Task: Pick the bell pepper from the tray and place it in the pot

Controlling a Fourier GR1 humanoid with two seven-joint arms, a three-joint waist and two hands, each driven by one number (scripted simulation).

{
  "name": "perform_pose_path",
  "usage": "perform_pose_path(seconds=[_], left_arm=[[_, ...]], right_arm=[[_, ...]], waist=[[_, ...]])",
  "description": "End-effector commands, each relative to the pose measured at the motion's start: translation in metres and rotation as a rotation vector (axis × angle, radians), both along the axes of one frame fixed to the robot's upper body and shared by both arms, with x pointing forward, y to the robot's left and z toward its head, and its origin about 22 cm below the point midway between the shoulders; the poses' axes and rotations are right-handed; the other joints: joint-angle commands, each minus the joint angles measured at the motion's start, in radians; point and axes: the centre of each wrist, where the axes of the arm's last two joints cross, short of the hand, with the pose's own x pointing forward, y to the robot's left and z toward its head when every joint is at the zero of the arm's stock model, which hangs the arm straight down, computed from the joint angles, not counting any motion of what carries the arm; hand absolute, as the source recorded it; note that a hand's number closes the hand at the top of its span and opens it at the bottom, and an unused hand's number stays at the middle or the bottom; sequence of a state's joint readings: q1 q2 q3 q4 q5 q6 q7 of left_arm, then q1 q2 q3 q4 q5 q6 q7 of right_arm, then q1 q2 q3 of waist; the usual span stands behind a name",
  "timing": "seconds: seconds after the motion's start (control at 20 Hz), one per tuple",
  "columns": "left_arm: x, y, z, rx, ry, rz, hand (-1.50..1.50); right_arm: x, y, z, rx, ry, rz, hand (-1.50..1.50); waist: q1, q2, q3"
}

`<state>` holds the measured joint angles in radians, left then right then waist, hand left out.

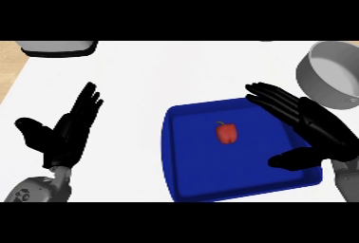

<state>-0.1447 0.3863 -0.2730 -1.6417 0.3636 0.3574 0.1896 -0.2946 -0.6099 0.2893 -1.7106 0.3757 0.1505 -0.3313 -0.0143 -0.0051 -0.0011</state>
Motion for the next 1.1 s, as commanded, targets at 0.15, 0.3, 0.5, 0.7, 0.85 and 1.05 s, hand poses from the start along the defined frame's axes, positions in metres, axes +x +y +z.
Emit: perform_pose_path(seconds=[0.15, 0.3, 0.5, 0.7, 0.85, 1.05], left_arm=[[0.012, -0.001, 0.015, 0.006, -0.001, -0.005, 0.00], [0.007, -0.001, 0.013, 0.003, 0.006, -0.007, 0.00], [0.006, 0.001, 0.002, 0.010, 0.010, -0.003, 0.00], [-0.003, -0.007, 0.001, 0.016, 0.000, -0.022, 0.00], [0.014, -0.014, 0.000, -0.007, 0.019, -0.008, 0.00], [0.006, -0.006, 0.006, 0.006, 0.012, -0.023, 0.00]], right_arm=[[-0.023, 0.018, 0.068, -0.344, 0.012, -0.063, -1.50], [-0.026, 0.026, 0.074, -0.455, 0.082, -0.116, -1.50], [-0.033, 0.058, 0.078, -0.496, 0.143, -0.197, -1.50], [-0.027, 0.084, 0.075, -0.566, 0.194, -0.243, -1.50], [-0.017, 0.076, 0.059, -0.551, 0.212, -0.266, -1.50], [-0.023, 0.092, 0.047, -0.639, 0.249, -0.290, -1.50]], waist=[[0.001, -0.001, -0.002], [0.011, 0.000, -0.001], [0.017, 0.003, -0.001], [0.024, 0.003, 0.000], [0.015, 0.005, 0.001], [0.016, 0.004, 0.001]])
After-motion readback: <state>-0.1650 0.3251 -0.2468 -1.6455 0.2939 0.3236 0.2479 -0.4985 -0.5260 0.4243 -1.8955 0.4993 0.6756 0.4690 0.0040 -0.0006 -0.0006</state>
